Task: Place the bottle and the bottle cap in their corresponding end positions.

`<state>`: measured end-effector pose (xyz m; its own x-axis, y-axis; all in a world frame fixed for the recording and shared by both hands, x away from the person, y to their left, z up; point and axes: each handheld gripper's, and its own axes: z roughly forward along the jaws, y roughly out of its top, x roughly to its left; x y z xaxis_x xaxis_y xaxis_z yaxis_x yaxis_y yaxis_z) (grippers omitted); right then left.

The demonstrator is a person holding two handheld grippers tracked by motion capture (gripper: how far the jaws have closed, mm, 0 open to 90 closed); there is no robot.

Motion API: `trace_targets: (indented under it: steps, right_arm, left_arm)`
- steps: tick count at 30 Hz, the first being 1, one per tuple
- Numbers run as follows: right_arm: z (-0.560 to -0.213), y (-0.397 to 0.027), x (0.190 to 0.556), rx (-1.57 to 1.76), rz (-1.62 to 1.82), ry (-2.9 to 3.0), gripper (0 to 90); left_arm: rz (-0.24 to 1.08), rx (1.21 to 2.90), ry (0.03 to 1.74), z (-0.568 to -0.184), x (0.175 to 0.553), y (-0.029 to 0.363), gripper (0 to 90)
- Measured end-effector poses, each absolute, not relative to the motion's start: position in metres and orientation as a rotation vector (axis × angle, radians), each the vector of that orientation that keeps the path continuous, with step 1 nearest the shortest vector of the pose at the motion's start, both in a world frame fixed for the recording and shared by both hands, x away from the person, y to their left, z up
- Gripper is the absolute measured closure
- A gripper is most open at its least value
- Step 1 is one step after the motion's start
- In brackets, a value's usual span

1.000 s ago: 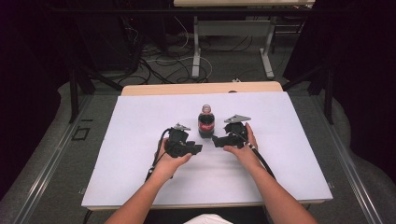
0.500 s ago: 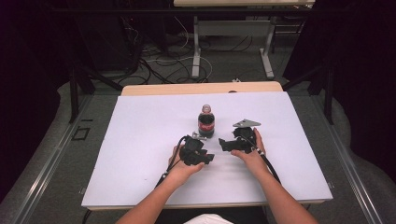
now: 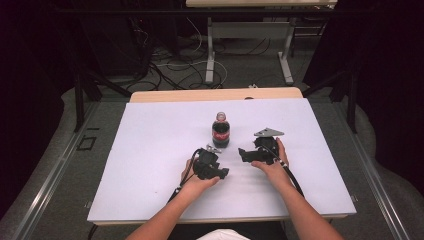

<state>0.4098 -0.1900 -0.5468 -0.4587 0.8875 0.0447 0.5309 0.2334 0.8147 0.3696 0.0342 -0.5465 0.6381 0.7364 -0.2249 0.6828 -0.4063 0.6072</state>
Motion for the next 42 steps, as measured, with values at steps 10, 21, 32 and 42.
trace_targets:
  steps: [10, 21, 32, 42]
  right_arm:
    - [-0.549, -0.194, 0.408, 1.305, 1.107, 2.083, 0.0]
    - [-0.545, -0.202, 0.400, 1.317, 1.106, 2.081, 0.0]
    - [-0.540, -0.212, 0.385, 1.317, 1.112, 2.088, 0.0]
    - [-0.539, -0.229, 0.371, 1.327, 1.110, 2.087, 0.0]
  left_arm:
    - [0.128, 2.115, 1.096, -0.531, 0.374, 0.061, 33.5]
    - [0.300, 2.029, 1.068, -0.519, 0.377, 0.111, 24.1]
    - [0.381, 1.972, 1.166, -0.516, 0.376, 0.156, 11.3]
    - [0.379, 1.922, 1.229, -0.522, 0.367, 0.187, 0.5]
